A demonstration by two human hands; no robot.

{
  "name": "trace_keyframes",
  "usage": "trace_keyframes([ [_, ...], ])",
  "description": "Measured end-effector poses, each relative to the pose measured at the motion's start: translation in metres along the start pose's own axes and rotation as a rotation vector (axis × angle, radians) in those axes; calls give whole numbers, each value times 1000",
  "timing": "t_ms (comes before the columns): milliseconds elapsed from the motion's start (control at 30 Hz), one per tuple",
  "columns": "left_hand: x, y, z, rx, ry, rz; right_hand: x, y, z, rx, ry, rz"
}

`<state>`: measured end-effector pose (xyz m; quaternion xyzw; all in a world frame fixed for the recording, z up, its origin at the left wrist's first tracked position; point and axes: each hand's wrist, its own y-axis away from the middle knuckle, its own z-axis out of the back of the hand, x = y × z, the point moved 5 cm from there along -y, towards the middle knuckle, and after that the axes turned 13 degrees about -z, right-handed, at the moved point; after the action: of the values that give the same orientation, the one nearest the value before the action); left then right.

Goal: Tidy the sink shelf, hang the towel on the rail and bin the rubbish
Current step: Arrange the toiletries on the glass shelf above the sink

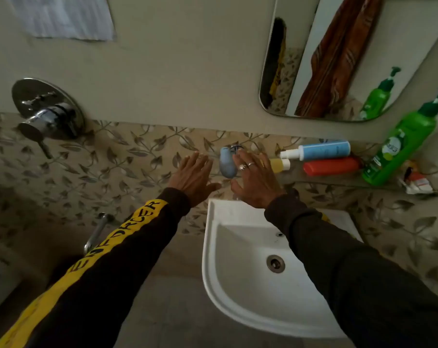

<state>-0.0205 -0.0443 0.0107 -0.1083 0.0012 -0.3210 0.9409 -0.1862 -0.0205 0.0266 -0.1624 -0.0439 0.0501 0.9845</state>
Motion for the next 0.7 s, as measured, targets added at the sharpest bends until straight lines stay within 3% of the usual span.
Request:
trace_keyframes([
  [333, 2, -22, -4, 49, 12, -65, 6, -27, -13, 144, 103, 123],
  [700, 8, -30, -7, 34, 81, -55, 8, -38, -15, 148, -114, 119],
])
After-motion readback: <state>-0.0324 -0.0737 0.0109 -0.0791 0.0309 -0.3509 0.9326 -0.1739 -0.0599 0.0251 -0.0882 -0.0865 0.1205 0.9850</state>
